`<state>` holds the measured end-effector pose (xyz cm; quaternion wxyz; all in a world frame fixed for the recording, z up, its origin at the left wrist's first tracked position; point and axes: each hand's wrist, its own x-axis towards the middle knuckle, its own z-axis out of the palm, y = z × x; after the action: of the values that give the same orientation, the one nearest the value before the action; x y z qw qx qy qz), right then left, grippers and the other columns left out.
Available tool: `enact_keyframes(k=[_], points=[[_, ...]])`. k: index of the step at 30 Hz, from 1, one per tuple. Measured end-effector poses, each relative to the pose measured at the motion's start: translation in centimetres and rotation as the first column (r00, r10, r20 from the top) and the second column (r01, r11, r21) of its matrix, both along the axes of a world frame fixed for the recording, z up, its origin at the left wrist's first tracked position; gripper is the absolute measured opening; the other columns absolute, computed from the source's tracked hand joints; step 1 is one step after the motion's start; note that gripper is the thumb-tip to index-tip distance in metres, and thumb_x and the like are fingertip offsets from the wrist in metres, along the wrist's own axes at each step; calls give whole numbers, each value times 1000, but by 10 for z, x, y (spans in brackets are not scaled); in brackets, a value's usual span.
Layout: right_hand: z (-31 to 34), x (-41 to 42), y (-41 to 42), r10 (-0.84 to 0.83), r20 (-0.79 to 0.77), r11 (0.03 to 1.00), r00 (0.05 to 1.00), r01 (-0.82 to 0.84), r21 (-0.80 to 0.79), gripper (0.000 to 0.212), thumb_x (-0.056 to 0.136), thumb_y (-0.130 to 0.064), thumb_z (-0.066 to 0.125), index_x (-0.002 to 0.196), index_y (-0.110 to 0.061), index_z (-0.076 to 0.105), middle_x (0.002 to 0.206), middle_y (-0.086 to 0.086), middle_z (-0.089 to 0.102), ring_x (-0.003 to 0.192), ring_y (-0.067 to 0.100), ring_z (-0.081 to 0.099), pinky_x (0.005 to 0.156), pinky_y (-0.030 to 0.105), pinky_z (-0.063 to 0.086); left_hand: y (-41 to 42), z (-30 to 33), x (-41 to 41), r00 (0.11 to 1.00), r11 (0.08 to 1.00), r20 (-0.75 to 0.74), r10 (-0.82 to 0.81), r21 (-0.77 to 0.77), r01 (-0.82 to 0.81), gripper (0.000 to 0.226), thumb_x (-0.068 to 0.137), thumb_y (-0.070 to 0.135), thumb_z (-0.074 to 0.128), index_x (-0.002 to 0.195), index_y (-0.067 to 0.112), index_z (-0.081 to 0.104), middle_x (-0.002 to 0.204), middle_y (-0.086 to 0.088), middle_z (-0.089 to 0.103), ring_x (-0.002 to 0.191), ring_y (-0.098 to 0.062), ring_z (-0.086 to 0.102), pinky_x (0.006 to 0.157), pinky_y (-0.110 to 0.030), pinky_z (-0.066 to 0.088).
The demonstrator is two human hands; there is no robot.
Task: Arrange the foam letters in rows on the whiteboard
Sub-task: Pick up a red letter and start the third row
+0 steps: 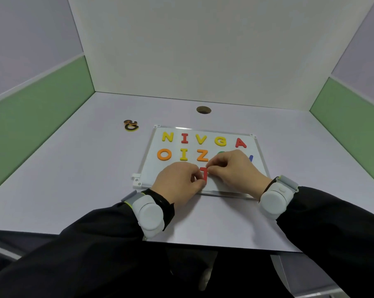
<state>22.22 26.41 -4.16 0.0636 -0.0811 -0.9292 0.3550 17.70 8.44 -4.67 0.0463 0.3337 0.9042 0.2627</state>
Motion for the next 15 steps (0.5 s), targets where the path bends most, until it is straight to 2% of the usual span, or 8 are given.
enact_keyframes(k=[15], points=[[-2,1,-3,16,28,993,999,-19,119,17,93,-29,64,101,-20,77,96,-7,70,88,8,60,70,13,42,2,-6,0,999,999,-4,34,25,-34,20,89,46,59,97,30,69,80,12,60,78,-9,56,72,-29,51]])
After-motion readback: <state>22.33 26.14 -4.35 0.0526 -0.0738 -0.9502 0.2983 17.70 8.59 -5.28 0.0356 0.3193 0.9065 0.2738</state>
